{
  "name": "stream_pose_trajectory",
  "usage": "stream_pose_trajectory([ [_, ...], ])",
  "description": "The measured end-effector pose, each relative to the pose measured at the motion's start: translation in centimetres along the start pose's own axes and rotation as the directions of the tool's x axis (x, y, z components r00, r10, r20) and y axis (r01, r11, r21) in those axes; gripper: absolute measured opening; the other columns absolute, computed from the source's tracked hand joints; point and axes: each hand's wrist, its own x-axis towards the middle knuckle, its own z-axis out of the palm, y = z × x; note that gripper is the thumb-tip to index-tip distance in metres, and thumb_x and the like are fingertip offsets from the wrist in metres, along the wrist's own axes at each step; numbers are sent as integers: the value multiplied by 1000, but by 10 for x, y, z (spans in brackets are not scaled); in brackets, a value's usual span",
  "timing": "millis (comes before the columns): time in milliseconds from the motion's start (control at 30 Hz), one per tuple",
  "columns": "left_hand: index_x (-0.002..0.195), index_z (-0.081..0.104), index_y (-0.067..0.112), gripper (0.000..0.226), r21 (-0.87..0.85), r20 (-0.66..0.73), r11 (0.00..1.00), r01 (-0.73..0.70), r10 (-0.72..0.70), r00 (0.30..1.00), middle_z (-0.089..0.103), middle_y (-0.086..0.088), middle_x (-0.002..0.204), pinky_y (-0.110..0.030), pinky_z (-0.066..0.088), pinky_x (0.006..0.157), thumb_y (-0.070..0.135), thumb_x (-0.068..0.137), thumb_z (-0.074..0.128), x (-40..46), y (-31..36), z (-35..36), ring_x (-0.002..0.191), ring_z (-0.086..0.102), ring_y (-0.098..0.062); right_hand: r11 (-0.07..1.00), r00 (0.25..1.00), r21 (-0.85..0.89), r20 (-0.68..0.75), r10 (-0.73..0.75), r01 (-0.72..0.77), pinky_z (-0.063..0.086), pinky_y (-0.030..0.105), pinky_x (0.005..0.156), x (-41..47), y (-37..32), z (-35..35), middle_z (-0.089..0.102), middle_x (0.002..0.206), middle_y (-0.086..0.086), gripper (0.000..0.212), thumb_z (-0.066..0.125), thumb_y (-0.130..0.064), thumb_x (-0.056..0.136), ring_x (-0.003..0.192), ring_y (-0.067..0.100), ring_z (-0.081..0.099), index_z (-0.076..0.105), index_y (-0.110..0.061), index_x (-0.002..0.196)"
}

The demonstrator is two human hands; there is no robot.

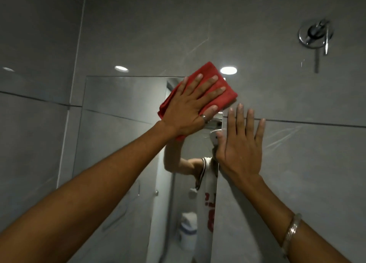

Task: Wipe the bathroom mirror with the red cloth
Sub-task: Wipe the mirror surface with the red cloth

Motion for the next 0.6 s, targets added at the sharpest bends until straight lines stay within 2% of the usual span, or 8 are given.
stream_pose_trajectory([
  [133, 165, 3, 34, 64, -58, -53, 965, 256, -259, 964, 3, 1, 176, -54, -7, 130, 55, 109, 24, -13, -41, 1, 163, -4, -25, 999, 1000, -44, 17, -24, 24, 5, 61, 133, -2, 0, 2, -2, 179, 12, 76, -2, -57, 105, 166, 34, -3, 6, -18, 170],
  [200, 164, 0, 39, 60, -73, -56, 934, 350, -355, 933, 2, 5, 176, -57, -3, 131, 54, 110, 21, -29, -70, -1, 163, -4, -23, 998, 999, -53, 27, -41, 42, 6, 61, 133, -6, 1, 2, -3, 179, 12, 75, -2, -57, 105, 166, 34, -3, 5, -20, 170],
  [300, 165, 8, 38, 59, -74, -81, 869, 490, -495, 865, 9, 3, 176, -57, 1, 131, 53, 108, 16, -59, -114, -7, 163, 2, -26, 996, 997, -50, 35, -73, 75, 8, 61, 133, -16, 3, 4, 1, 179, 11, 76, 0, -59, 105, 166, 34, 0, 7, -19, 170],
  [433, 165, 17, 32, 60, -137, -118, 721, 679, -693, 711, 11, 1, 175, -57, 3, 130, 49, 108, 22, -88, -168, -19, 162, 6, -30, 994, 994, -41, 25, -104, 105, 6, 59, 133, -30, 7, 8, 4, 179, 12, 78, 4, -60, 106, 166, 34, 3, 13, -16, 169],
  [533, 165, 16, 32, 59, -245, -110, 549, 799, -834, 540, 6, 2, 176, -53, 5, 132, 47, 110, 24, -109, -198, -26, 162, 3, -28, 993, 994, -31, 30, -109, 110, 2, 57, 133, -31, 7, 9, 1, 179, 11, 80, 5, -63, 105, 166, 34, 0, 10, -17, 170],
  [600, 166, 12, 31, 59, -283, -85, 433, 856, -900, 428, 3, 0, 176, -51, 2, 132, 47, 110, 22, -115, -194, -25, 163, 1, -30, 993, 993, -35, 31, -113, 114, 2, 58, 134, -29, 8, 10, -3, 179, 11, 81, 2, -64, 104, 166, 33, -3, 5, -18, 170],
])
